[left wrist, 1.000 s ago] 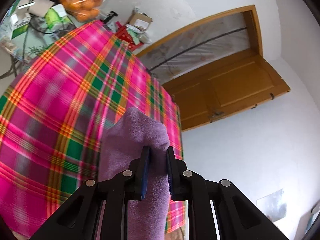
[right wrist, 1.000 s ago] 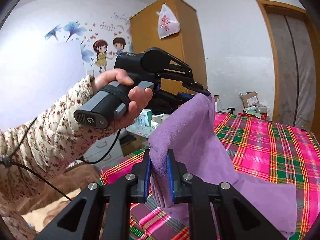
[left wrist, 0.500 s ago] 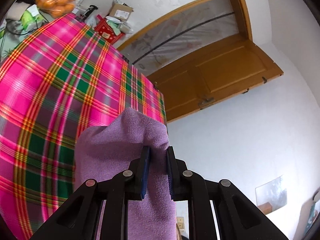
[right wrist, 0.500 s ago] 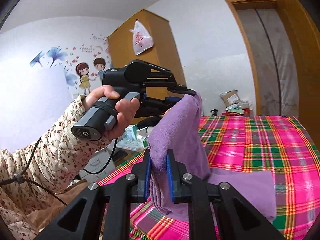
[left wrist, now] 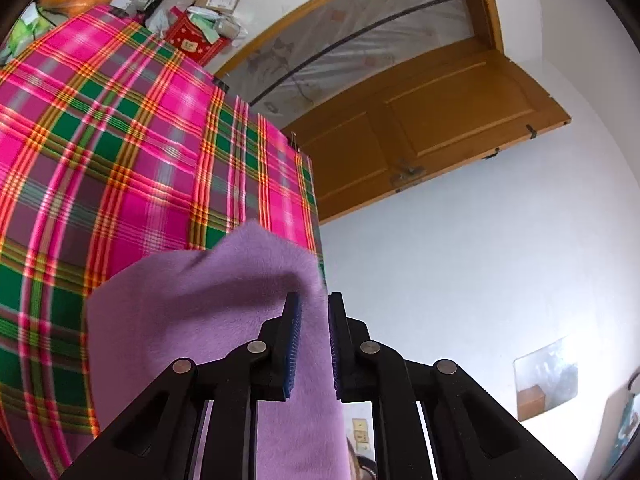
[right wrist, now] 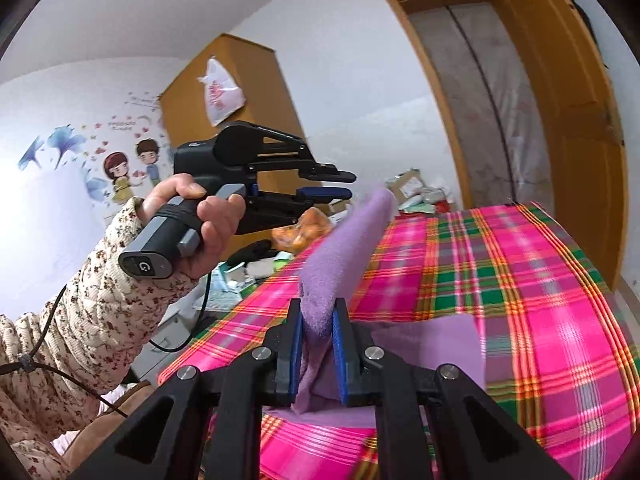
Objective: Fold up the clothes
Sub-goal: 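Lift the gripped garment edge with both grippers and fold it over the garment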
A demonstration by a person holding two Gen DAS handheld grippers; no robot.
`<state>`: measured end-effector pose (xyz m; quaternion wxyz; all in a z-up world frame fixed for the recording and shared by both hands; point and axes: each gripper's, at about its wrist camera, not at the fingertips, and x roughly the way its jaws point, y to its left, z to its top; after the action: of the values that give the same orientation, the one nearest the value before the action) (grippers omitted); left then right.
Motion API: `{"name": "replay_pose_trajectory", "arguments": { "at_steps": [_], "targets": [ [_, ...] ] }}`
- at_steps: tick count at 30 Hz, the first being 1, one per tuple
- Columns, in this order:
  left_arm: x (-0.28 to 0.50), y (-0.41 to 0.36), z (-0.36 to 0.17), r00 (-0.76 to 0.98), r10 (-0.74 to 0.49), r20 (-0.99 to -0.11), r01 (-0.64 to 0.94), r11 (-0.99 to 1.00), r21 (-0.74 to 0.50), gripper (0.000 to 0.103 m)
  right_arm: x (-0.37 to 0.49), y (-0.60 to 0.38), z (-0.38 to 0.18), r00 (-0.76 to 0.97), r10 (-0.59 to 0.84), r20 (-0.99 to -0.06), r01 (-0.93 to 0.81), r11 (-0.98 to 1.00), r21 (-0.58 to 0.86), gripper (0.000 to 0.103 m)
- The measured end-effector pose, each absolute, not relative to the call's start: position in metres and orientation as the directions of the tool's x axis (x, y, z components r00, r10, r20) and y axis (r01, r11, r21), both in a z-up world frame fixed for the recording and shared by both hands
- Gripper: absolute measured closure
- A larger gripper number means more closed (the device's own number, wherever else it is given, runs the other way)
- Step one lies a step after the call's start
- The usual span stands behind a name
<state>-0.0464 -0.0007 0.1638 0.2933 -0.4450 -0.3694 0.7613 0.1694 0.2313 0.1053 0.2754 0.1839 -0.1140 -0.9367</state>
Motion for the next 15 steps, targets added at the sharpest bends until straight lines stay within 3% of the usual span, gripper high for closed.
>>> {"name": "replay_pose_trajectory", "arguments": {
  "at_steps": [15],
  "targets": [
    [-0.070, 0.042, 0.089, -0.266, 0.809, -0.524, -0.076, -0.559, -0.825, 0.091, 0.147, 0.295, 0.041, -0.773, -0.454, -0.442, 0.272, -0.868, 0.416, 0.090]
  ]
}}
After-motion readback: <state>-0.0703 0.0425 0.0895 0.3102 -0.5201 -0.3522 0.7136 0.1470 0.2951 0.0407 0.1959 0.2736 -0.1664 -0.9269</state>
